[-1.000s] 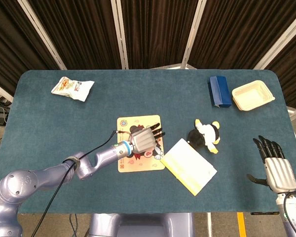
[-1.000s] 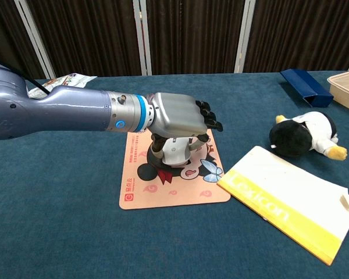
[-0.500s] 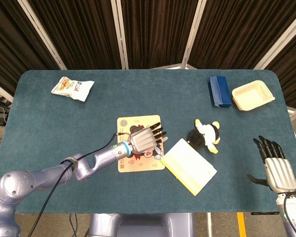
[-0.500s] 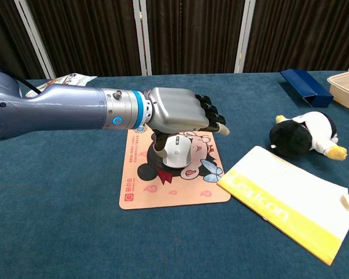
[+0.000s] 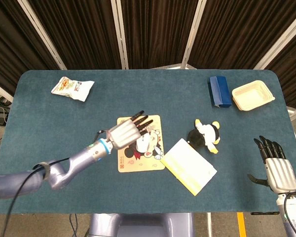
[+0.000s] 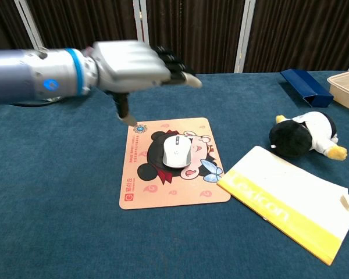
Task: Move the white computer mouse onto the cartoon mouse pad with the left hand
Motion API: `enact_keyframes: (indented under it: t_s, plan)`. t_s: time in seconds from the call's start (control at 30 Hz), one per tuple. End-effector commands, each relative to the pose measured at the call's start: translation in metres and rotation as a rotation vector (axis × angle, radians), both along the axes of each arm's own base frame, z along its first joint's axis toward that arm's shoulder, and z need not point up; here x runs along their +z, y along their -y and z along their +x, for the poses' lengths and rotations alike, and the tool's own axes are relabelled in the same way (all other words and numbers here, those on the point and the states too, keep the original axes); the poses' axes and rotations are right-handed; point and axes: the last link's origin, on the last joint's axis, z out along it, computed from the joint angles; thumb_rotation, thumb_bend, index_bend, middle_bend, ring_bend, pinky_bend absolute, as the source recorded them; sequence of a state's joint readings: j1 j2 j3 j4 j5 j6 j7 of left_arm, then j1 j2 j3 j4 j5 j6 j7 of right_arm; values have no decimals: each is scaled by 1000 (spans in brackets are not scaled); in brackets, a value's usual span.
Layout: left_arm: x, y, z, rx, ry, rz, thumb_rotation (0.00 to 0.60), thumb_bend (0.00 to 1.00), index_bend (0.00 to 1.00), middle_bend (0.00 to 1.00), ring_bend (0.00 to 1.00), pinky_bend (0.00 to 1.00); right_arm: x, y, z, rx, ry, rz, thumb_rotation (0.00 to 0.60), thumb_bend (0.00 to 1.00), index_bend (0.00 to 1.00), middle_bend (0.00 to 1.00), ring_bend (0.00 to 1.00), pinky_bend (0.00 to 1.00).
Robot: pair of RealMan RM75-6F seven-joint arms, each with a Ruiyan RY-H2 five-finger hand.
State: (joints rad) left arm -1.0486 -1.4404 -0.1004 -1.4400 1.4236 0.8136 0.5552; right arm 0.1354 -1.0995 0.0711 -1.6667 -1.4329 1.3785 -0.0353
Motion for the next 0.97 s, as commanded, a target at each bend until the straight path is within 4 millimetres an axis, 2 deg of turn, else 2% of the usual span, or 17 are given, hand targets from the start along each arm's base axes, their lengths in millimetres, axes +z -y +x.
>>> enact_keyframes:
  t_s: [0.03, 0.2, 0.33, 0.47, 0.53, 0.67, 0.83, 0.97]
  plan:
    - [54, 14, -35, 116, 100, 116, 600, 138, 0, 0, 0, 0, 0, 0, 0, 1, -1, -1, 600, 110, 0, 0, 0, 0]
    - [101, 41, -81, 260, 166, 221, 600, 138, 0, 0, 0, 0, 0, -2, 0, 4, -5, -7, 600, 110, 0, 0, 0, 0]
    - [130, 66, -119, 387, 238, 308, 600, 138, 0, 0, 0, 0, 0, -3, 0, 9, -9, -12, 600, 111, 0, 0, 0, 0]
    - [150, 97, -151, 490, 319, 360, 600, 137, 0, 0, 0, 0, 0, -4, 0, 12, -14, -18, 600, 111, 0, 0, 0, 0]
    - [156, 112, -164, 541, 363, 364, 600, 137, 0, 0, 0, 0, -1, -4, 0, 12, -15, -18, 600, 111, 0, 0, 0, 0]
    - [164, 129, -190, 597, 372, 410, 600, 137, 0, 0, 0, 0, -1, -3, 0, 10, -14, -17, 600, 110, 0, 0, 0, 0]
    - [156, 140, -225, 691, 371, 460, 600, 139, 0, 0, 0, 0, -1, -2, 1, 12, -16, -17, 600, 110, 0, 0, 0, 0]
    - [159, 143, -232, 703, 416, 492, 600, 140, 0, 0, 0, 0, -2, -1, 1, 14, -16, -15, 600, 110, 0, 0, 0, 0]
